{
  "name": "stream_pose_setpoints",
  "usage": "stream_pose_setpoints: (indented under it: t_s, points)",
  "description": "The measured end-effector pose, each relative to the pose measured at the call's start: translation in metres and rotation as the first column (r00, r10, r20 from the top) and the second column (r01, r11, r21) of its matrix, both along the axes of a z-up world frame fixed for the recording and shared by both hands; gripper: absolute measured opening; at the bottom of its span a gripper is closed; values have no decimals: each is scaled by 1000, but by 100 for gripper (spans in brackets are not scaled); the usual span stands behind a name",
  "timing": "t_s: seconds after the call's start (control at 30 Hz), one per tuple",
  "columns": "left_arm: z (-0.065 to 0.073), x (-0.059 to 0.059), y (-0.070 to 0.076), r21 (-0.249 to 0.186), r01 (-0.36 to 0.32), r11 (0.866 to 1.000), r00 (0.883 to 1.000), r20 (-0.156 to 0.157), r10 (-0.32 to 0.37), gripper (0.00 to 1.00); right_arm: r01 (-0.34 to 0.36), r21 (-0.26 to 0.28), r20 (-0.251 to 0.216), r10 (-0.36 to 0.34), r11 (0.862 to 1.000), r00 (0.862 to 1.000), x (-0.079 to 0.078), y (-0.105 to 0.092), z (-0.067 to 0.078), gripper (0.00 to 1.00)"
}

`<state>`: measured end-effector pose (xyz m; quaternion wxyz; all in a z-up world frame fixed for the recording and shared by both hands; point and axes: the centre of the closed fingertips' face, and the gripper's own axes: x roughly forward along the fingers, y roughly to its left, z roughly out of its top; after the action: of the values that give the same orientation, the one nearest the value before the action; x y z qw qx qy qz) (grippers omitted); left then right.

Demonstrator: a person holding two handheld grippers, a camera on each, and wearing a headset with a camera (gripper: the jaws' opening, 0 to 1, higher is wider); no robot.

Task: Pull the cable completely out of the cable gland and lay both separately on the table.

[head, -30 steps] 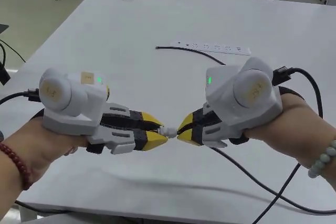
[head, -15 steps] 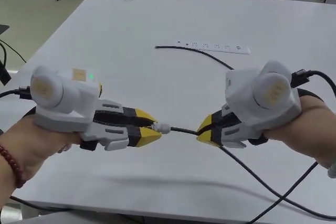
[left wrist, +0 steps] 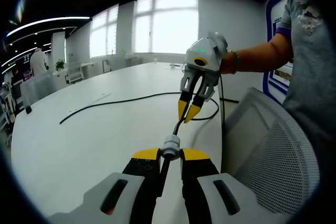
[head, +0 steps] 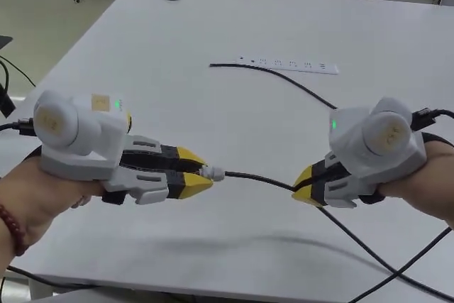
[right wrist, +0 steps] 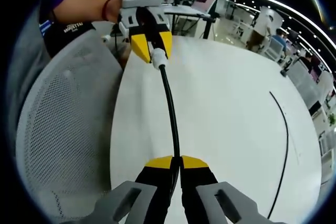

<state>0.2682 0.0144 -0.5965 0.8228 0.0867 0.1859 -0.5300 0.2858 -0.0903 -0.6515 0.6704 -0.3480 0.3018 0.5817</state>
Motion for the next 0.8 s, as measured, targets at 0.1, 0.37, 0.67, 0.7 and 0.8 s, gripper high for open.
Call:
stream_pose_setpoints:
  t_s: [0.1,0.37,0.67,0.7,0.8]
  points:
    - [-1,0,0,-2,0,1000,1000,-4,0,15,0,-1,-5,0,1000,1000,0,0,-2,0]
    - [-2,0,-1,-7,-2,1000,1000,-9,2,15,-1,-11,-6,1,1000,1000,0,-1,-4,0]
    - [-3,1,-2,-9,-12,1000,1000,-17,12,15,7,32,-9,-7,999,1000,-2,3,4,10]
    - [-3,1,-2,-8,-13,1000,1000,-17,12,15,11,44,-19,-11,999,1000,-3,5,7,11]
    - [-3,1,-3,-9,-12,1000,1000,-18,11,15,6,67,-10,-6,998,1000,-7,13,16,15]
